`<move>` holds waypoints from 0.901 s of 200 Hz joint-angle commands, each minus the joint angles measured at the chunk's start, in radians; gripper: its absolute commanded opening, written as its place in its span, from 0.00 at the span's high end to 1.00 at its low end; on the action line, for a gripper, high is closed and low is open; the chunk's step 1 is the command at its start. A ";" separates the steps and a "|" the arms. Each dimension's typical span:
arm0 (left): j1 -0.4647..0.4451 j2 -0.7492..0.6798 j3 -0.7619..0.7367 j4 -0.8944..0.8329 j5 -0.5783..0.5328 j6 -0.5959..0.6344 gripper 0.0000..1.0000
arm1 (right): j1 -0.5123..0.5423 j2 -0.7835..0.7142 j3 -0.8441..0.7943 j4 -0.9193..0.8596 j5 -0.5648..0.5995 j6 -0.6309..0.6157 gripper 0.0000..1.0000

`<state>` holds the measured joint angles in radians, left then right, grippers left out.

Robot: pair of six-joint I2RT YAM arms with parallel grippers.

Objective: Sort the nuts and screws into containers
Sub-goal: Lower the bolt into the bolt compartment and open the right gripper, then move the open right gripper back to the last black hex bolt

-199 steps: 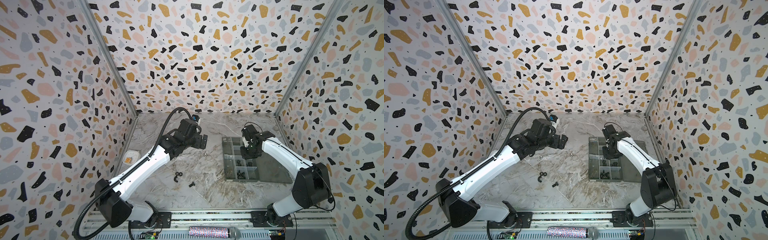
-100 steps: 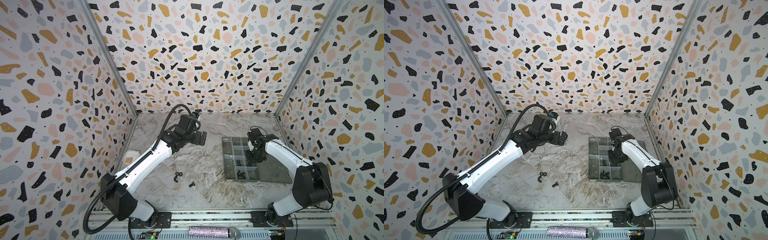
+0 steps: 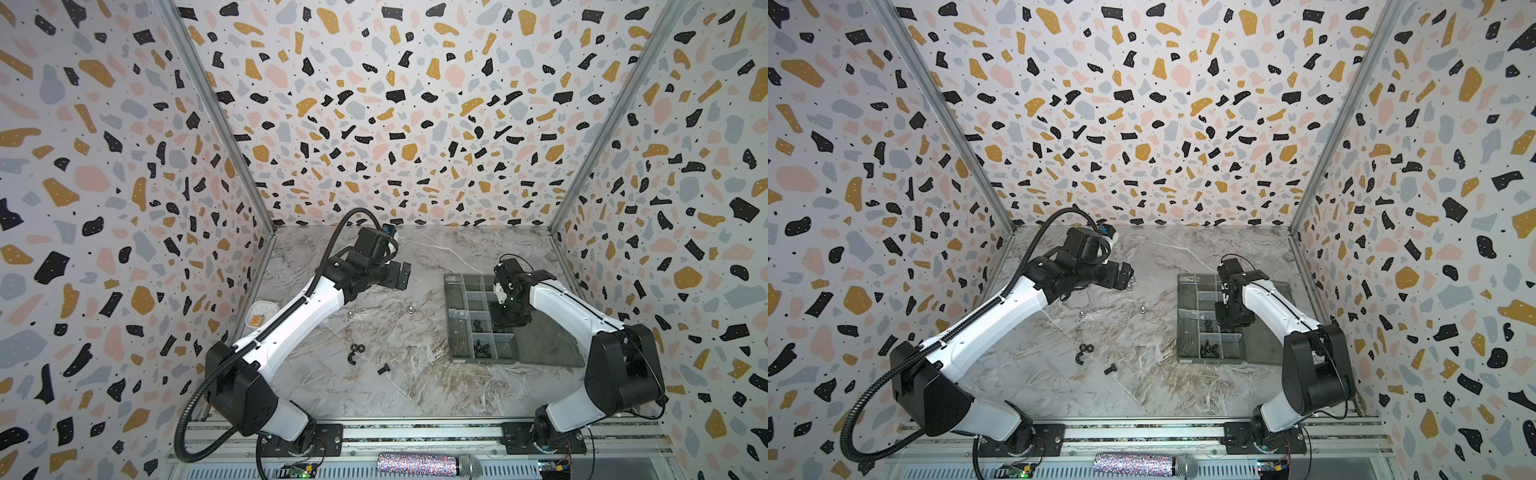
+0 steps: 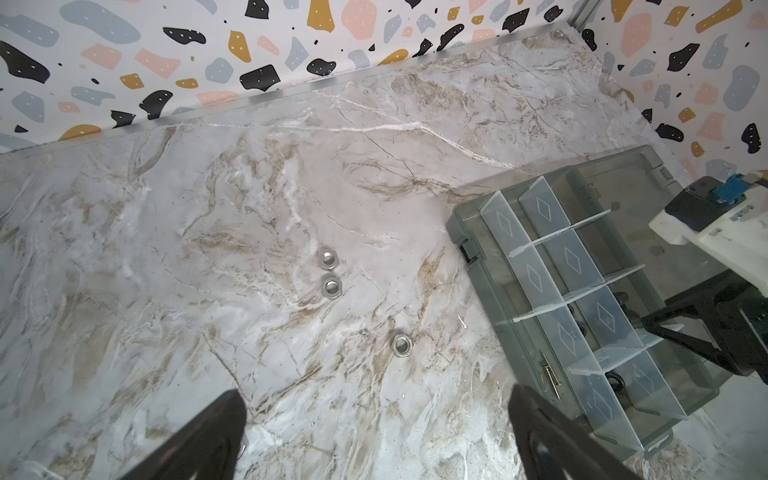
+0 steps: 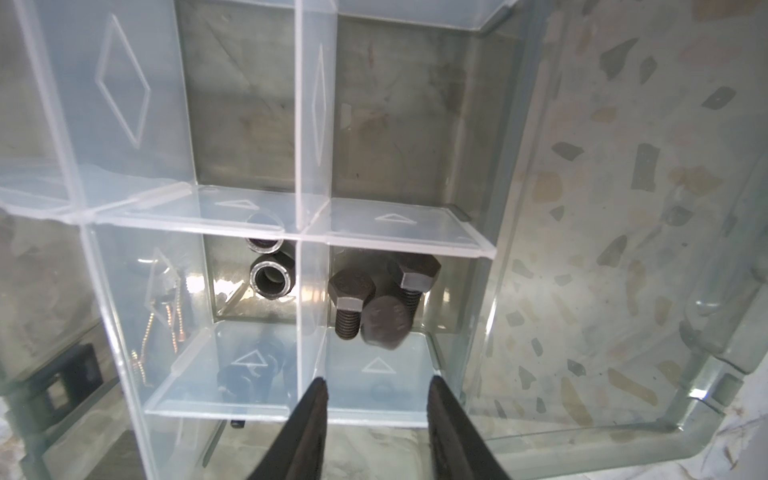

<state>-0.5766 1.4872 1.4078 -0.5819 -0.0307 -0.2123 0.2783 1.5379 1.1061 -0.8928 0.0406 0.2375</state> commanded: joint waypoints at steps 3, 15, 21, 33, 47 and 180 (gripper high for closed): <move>0.012 -0.022 0.012 -0.012 0.011 0.012 0.00 | 0.004 -0.031 0.087 -0.061 -0.004 -0.002 0.56; 0.017 -0.043 -0.009 -0.012 0.008 0.000 0.00 | 0.026 -0.029 0.124 -0.077 -0.010 -0.002 0.56; 0.018 -0.056 -0.021 -0.012 0.008 -0.007 0.00 | 0.041 -0.024 0.146 -0.083 -0.013 -0.002 0.56; 0.021 -0.090 -0.051 -0.013 0.001 -0.025 0.00 | 0.098 -0.010 0.185 -0.090 -0.013 -0.001 0.56; 0.024 -0.144 -0.102 -0.014 -0.014 -0.050 0.00 | 0.166 0.017 0.223 -0.092 -0.021 0.007 0.56; 0.027 -0.702 -0.327 -0.223 -0.195 -0.304 0.00 | 0.696 0.403 0.430 0.043 -0.231 0.026 0.44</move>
<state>-0.5556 0.8169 1.0527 -0.7425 -0.1711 -0.4770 0.9371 1.9285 1.4841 -0.8558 -0.1474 0.2527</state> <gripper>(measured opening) 0.997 0.556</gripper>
